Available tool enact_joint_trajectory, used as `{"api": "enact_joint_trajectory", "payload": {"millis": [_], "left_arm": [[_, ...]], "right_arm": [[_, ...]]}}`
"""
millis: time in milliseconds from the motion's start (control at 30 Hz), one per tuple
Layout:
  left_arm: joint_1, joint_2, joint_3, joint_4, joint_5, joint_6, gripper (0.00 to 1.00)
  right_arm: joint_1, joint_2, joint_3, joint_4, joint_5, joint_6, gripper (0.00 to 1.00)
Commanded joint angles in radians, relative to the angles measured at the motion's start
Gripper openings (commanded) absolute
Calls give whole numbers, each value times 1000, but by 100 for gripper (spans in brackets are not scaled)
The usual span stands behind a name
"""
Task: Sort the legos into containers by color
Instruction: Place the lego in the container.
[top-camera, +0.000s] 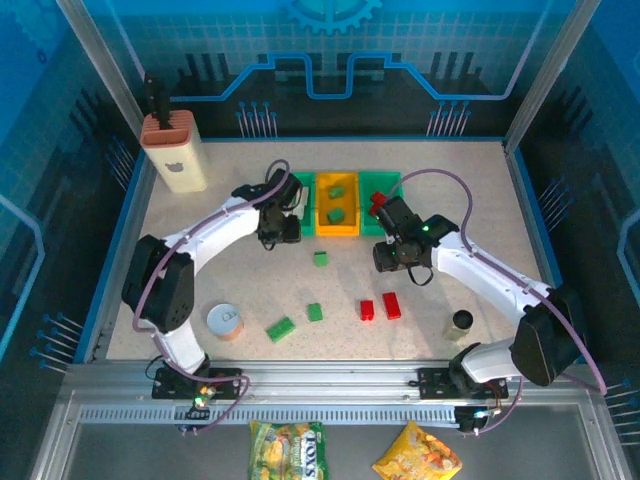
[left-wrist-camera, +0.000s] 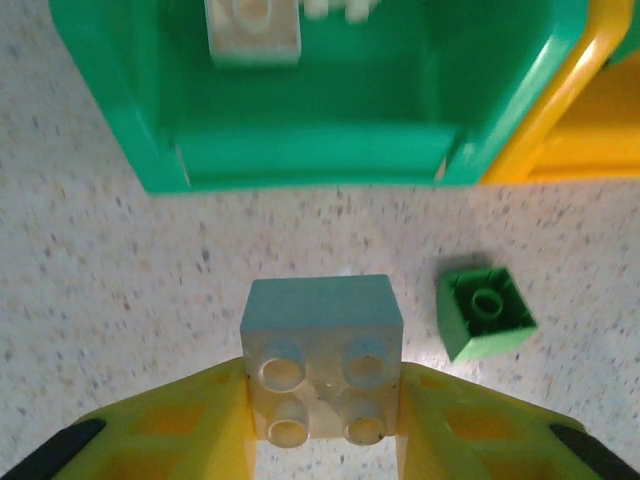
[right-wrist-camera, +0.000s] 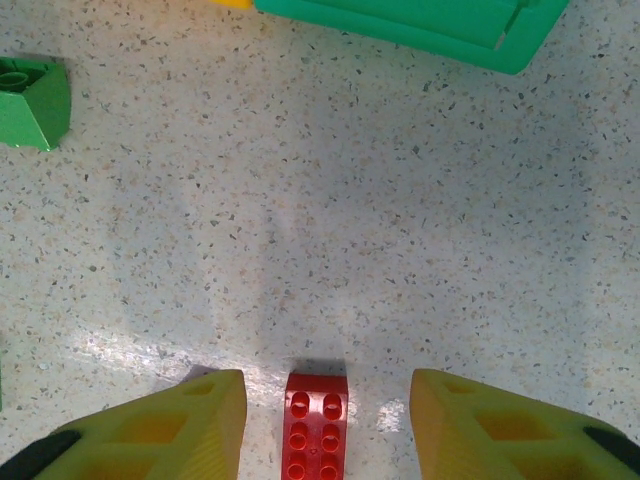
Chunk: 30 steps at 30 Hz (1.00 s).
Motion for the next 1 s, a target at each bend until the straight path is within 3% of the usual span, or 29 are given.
{"api": "enact_joint_trajectory", "payload": {"millis": [0,600,967], "left_arm": [[32,59,102,-54,13,87,37],[112,434,658,-157,-55,239,38],[130,558,776,-171,-111,272,38]], "right_arm": [[15,-29,3,-36,28,13,48],[14,-20,31,-50,34,-5,48],[14,-18,29,-47,47,-9,48]]}}
